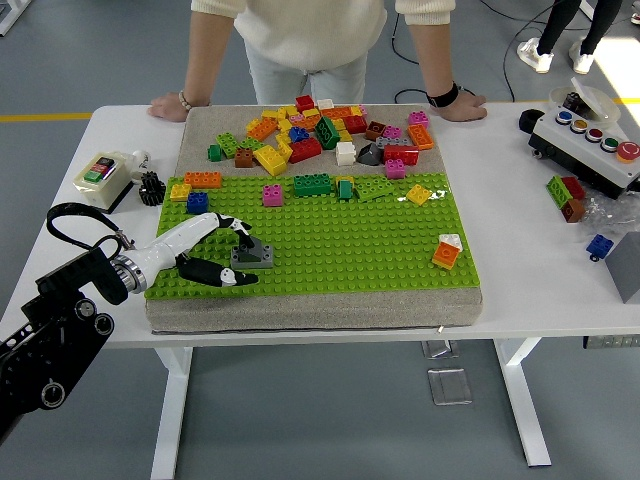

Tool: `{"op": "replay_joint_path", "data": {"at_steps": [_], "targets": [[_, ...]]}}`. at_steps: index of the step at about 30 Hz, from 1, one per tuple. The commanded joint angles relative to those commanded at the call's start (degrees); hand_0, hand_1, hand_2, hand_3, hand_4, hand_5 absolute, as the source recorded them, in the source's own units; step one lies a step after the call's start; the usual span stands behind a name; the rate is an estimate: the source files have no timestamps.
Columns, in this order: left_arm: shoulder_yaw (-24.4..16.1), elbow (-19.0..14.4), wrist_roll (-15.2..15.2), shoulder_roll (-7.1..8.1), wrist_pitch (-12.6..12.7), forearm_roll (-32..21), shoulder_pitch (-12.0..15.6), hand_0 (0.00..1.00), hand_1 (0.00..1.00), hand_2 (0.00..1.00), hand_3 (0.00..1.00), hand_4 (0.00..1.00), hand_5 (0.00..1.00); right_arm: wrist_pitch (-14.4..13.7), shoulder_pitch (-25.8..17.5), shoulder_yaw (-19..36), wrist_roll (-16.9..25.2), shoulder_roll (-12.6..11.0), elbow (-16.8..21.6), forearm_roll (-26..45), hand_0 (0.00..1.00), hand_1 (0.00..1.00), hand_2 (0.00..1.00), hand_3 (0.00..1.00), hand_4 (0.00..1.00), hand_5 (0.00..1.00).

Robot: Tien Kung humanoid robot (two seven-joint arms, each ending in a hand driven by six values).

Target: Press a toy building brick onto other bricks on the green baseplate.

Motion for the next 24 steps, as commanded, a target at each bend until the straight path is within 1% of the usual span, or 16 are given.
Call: {"op": "replay_joint_path", "data": {"at_steps": [9, 24], "targets": [[-0.1, -0.5, -0.1, 0.13, -0.1, -0.4, -0.2, 0.981, 0.879, 0.847, 0.582, 0.998, 0.365, 0.0, -0.1, 0.0, 0.0, 0.1, 0.0, 0.0, 0.760, 0.689, 0.732, 0.684, 0.964, 0.488], [-1.3, -2.5, -0.4, 0.67, -0.8, -1.7, 0.0, 0.981, 0.878, 0.844, 0.582, 0.998, 0.362, 0.0, -0.1, 0.2, -0.1, 0.1, 0.0, -0.1, 0.760, 0.689, 0.733, 0.681, 0.960, 0.486]]}}
